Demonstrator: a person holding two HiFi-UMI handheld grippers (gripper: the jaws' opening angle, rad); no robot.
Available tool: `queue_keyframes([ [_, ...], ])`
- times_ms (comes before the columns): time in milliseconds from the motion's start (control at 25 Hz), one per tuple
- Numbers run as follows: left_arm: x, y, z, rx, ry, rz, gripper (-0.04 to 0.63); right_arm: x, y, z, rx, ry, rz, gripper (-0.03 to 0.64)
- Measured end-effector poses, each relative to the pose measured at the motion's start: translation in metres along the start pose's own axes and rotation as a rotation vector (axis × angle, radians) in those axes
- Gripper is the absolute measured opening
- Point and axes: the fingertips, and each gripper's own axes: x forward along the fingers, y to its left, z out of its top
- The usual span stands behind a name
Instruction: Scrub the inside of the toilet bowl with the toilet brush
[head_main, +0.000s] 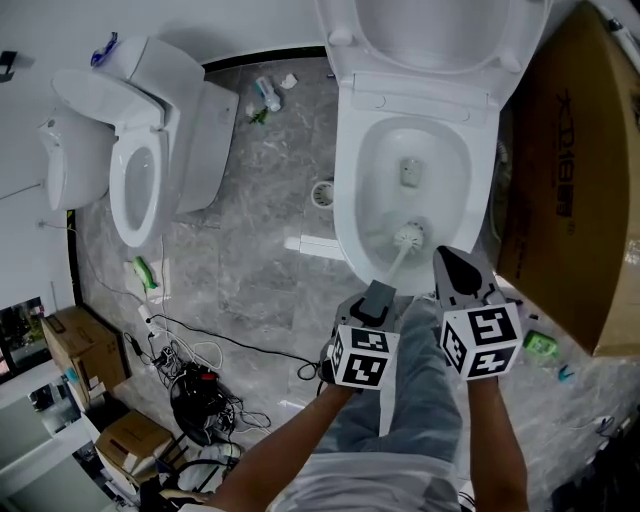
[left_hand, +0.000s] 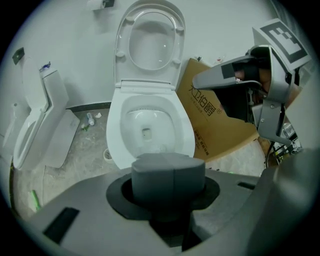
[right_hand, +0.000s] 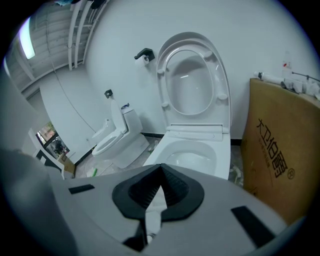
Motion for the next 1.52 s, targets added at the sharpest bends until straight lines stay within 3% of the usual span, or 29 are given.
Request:
queue_keyframes([
  [400,0.020,-0.034,0.043,0.036,-0.059,-0.077,0.158,-0.007,-0.021,0.000,0.033,-0.003,-0.026,-0.002],
  [680,0.037,-0.013,0.063,0.029,-0.071,-0.030,0.158,-0.003,-0.029,-0.001,0.049,-0.003,-0.028,-0.002],
  [1520,0.097,0.025,0.123,0.145,-0.110,0.028,0.158,0.017,-0.035,-0.013,0.058,0.027,-0.006,-0.002],
])
